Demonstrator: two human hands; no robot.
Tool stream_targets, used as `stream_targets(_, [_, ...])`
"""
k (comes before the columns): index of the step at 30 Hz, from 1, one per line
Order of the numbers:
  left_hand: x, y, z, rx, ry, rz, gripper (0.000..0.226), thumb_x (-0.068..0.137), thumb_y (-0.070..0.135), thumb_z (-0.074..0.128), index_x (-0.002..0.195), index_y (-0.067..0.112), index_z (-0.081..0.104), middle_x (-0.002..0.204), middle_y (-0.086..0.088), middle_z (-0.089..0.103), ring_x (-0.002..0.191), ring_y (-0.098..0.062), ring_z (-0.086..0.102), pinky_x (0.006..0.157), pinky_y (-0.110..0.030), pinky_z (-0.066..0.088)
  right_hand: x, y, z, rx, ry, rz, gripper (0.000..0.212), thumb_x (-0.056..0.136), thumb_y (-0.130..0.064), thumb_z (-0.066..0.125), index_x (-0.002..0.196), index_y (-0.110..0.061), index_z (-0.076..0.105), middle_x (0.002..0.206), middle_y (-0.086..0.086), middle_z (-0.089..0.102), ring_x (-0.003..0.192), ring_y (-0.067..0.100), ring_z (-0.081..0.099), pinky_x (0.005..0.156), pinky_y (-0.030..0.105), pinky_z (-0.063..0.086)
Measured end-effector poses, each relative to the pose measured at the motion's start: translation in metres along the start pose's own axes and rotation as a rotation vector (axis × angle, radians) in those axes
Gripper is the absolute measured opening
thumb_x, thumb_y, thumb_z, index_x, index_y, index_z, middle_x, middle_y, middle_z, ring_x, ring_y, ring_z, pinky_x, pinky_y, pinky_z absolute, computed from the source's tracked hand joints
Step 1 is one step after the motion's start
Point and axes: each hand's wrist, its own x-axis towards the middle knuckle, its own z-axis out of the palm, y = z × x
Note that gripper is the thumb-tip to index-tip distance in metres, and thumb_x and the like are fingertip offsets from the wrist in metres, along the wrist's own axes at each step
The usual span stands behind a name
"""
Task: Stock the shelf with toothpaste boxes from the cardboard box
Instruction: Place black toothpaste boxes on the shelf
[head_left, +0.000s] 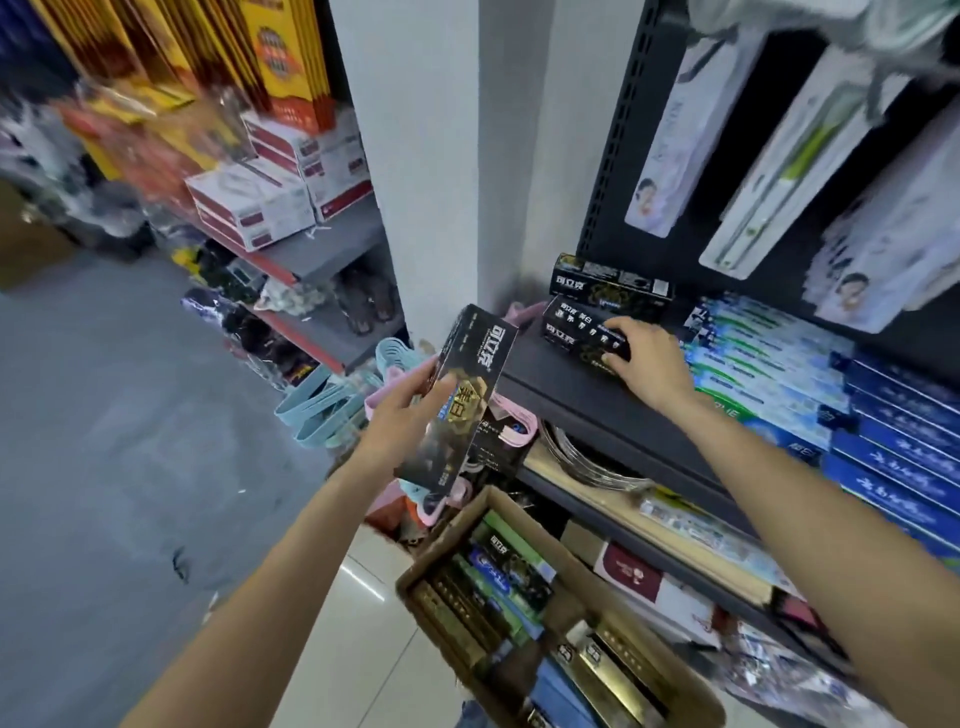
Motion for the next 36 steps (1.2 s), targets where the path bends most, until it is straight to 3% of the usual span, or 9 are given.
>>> stream_targets(8, [0.053, -0.011, -0.004, 0.321, -0.036, 0.089, 0.045, 0.088, 0.037, 0.061, 0.130, 0.024, 0.052, 0.110, 0.007, 0.059, 0.083, -0.006, 0.059, 0.071, -0.020, 0.047, 0.080, 0.019, 0.034, -0.161, -0.050, -0.034, 0.046, 0.089, 0.000, 0.053, 0.134, -0.010, 0.049, 0.141, 0.016, 0.043, 0.127, 0.037, 0.041, 0.106, 0.041, 0.034])
stream_targets(12, [0.077, -0.009, 0.003, 0.662, -0.081, 0.247, 0.050, 0.088, 0.042, 0.059, 0.135, 0.028, 0.048, 0.121, 0.004, 0.060, 0.104, -0.014, 0.058, 0.080, -0.025, 0.041, 0.063, -0.005, 0.027, 0.097, 0.040, -0.050, 0.041, 0.095, -0.028, 0.053, 0.134, -0.016, 0.052, 0.147, 0.011, 0.037, 0.136, 0.030, 0.029, 0.113, 0.040, 0.024])
stream_targets(14, [0.091, -0.005, 0.011, 0.877, -0.138, 0.319, 0.051, 0.089, 0.045, 0.055, 0.137, 0.032, 0.045, 0.125, 0.004, 0.058, 0.113, -0.019, 0.055, 0.083, -0.030, 0.041, 0.044, -0.027, 0.010, 0.388, -0.111, -0.158, 0.047, 0.094, -0.035, 0.053, 0.138, -0.023, 0.045, 0.146, 0.001, 0.039, 0.135, 0.019, 0.031, 0.112, 0.036, 0.026])
stream_targets(17, [0.117, 0.006, 0.029, 1.028, -0.300, 0.434, 0.050, 0.090, 0.043, 0.055, 0.138, 0.035, 0.043, 0.131, 0.002, 0.055, 0.115, -0.022, 0.055, 0.086, -0.033, 0.044, 0.028, -0.043, -0.001, 0.257, -0.372, -0.268, 0.081, 0.083, -0.036, 0.069, 0.147, -0.035, 0.019, 0.144, 0.000, 0.043, 0.131, 0.016, 0.038, 0.108, 0.035, 0.031])
stream_targets(20, [0.142, 0.015, 0.048, 1.042, -0.405, 0.492, 0.049, 0.090, 0.042, 0.057, 0.137, 0.036, 0.044, 0.139, -0.001, 0.050, 0.119, -0.024, 0.053, 0.100, -0.041, 0.041, 0.037, -0.032, 0.001, 0.219, -0.360, -0.133, 0.086, 0.079, -0.030, 0.075, 0.144, -0.036, 0.019, 0.129, 0.009, 0.058, 0.120, 0.023, 0.053, 0.101, 0.036, 0.040])
stream_targets(26, [0.178, -0.005, 0.051, 0.776, 0.011, 0.312, 0.058, 0.089, 0.031, 0.059, 0.141, 0.024, 0.037, 0.148, -0.009, 0.033, 0.134, -0.032, 0.030, 0.111, -0.047, 0.026, 0.052, 0.010, 0.008, 0.331, -0.187, 0.122, 0.048, 0.080, -0.030, 0.073, 0.124, -0.023, 0.056, 0.127, 0.004, 0.059, 0.123, 0.018, 0.050, 0.099, 0.027, 0.035])
stream_targets(29, [0.183, -0.020, 0.057, 0.626, -0.088, 0.216, 0.065, 0.089, 0.025, 0.060, 0.145, 0.015, 0.029, 0.146, -0.014, 0.036, 0.132, -0.031, 0.036, 0.107, -0.036, 0.029, 0.054, 0.023, 0.009, 0.333, -0.138, 0.172, 0.047, 0.079, -0.030, 0.074, 0.122, -0.022, 0.058, 0.128, 0.003, 0.059, 0.123, 0.016, 0.050, 0.095, 0.022, 0.033])
stream_targets(33, [0.186, -0.013, 0.068, 0.872, -0.156, 0.571, 0.081, 0.081, 0.050, 0.060, 0.148, 0.018, 0.025, 0.152, -0.011, 0.028, 0.139, -0.030, 0.024, 0.115, -0.045, 0.019, 0.055, 0.009, -0.015, 0.433, -0.221, 0.070, 0.047, 0.077, -0.026, 0.076, 0.120, -0.028, 0.058, 0.124, -0.003, 0.060, 0.115, 0.008, 0.052, 0.098, 0.025, 0.038])
stream_targets(36, [0.178, 0.008, 0.077, 0.711, -0.394, 0.602, 0.071, 0.081, 0.052, 0.060, 0.141, 0.021, 0.038, 0.130, 0.000, 0.053, 0.123, -0.020, 0.046, 0.106, -0.045, 0.034, 0.050, -0.015, -0.036, 0.629, -0.122, 0.018, 0.064, 0.071, -0.018, 0.081, 0.124, -0.035, 0.049, 0.111, -0.006, 0.061, 0.100, 0.004, 0.060, 0.090, 0.025, 0.049])
